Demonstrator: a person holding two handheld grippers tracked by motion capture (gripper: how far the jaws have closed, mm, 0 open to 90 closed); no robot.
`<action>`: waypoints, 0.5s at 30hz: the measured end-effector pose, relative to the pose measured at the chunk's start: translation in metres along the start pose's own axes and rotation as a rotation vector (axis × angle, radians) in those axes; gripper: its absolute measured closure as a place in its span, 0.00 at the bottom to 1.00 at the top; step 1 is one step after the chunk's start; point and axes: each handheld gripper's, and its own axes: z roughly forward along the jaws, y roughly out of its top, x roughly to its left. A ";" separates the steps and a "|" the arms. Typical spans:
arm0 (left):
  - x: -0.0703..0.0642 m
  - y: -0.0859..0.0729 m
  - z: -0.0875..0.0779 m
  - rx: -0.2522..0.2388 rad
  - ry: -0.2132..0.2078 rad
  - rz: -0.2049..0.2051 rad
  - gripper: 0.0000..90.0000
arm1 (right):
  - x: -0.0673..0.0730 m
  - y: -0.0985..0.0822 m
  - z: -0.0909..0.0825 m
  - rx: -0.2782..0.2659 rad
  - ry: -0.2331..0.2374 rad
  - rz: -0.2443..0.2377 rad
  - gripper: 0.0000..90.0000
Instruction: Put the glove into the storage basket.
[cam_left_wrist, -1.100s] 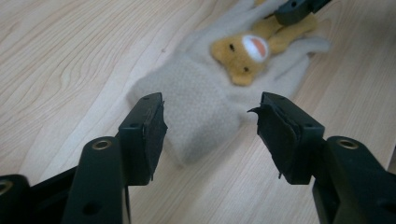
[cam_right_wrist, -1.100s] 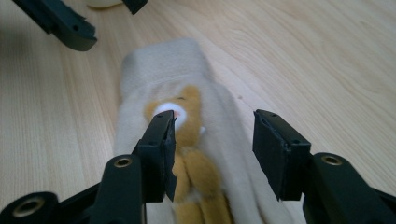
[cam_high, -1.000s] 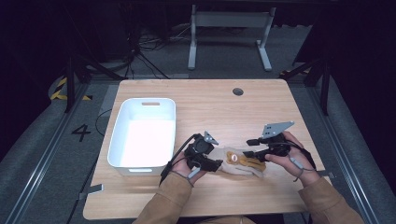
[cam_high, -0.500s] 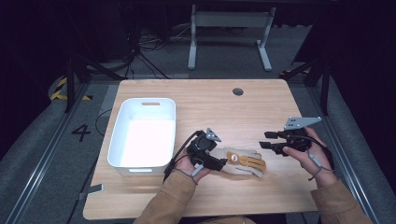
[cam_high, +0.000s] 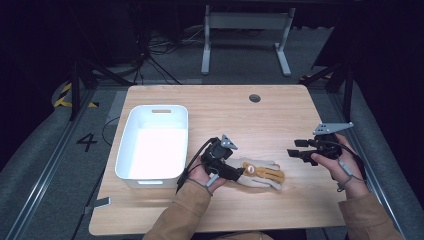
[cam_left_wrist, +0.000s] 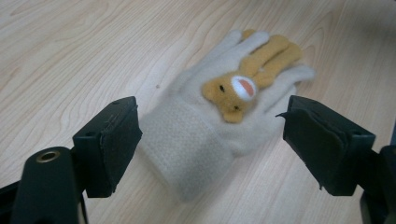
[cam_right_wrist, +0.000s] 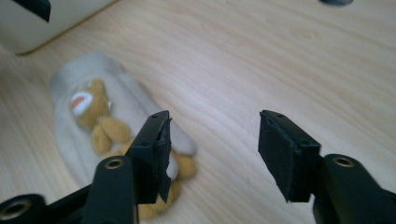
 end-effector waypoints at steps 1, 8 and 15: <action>-0.001 0.000 0.001 0.004 0.004 0.003 0.22 | -0.001 -0.001 -0.001 0.026 0.002 -0.007 0.62; -0.001 0.002 0.009 0.013 -0.009 0.059 0.28 | -0.001 -0.002 -0.004 0.089 0.033 -0.013 0.83; -0.002 0.004 0.027 0.054 -0.050 0.104 0.17 | -0.003 -0.003 -0.007 0.076 0.045 -0.016 0.80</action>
